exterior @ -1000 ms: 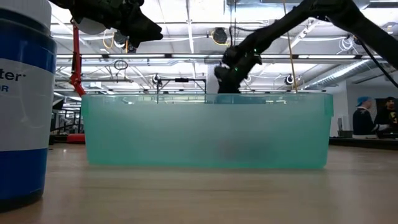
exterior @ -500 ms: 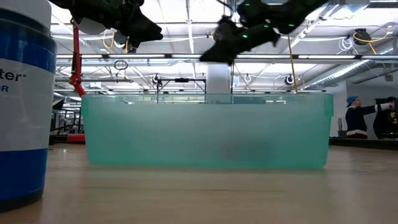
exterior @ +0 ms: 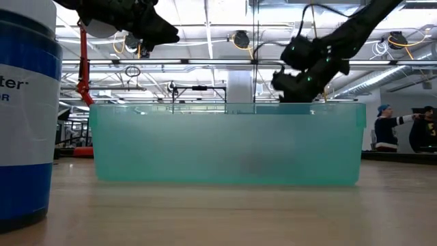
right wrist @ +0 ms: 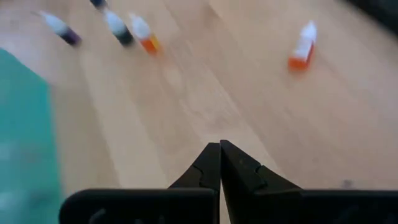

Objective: Pick & Place food coloring
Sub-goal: Put the small orange food coloring bottle into the green bin

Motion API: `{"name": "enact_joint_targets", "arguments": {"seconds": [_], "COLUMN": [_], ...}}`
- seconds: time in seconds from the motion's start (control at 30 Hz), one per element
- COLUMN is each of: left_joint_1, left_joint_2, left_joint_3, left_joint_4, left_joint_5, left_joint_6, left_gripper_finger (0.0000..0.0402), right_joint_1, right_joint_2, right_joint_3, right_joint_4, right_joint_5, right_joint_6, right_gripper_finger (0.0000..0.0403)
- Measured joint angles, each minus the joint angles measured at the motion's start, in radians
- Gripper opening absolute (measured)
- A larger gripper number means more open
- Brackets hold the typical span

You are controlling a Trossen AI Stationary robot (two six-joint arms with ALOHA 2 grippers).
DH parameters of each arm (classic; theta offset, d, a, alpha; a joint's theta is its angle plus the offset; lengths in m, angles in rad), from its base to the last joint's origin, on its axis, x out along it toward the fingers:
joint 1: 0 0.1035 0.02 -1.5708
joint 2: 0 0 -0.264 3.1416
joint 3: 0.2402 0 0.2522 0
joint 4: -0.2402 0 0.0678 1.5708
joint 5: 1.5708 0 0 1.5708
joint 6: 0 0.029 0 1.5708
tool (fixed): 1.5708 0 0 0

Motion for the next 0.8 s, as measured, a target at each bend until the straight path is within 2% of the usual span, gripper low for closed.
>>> {"name": "enact_joint_targets", "arguments": {"seconds": [0.1,0.23,0.3,0.8], "left_joint_1": [0.000,0.000,0.000,0.000], "left_joint_2": [0.000,0.000,0.000,0.000], "left_joint_3": [0.000,0.000,0.000,0.000], "left_joint_4": [0.012,0.020,0.020,0.019], "left_joint_5": [0.000,0.000,0.000,-0.001], "left_joint_6": [-0.004,-0.011,-0.011,-0.023], "left_gripper_finger": [0.0149,0.0149,0.0149,0.0149], "right_joint_1": [-0.017,-0.025,-0.028,-0.030], "right_joint_2": [0.069,0.150,0.184,0.437], "right_joint_3": [0.000,0.001,0.008,0.235], "right_joint_4": [0.052,0.204,0.247,0.254], "right_joint_5": [-0.002,-0.082,-0.088,-0.081], "right_joint_6": [0.002,0.035,0.051,0.061], "right_gripper_finger": [0.0000,0.0000,0.0000,0.0000]}}
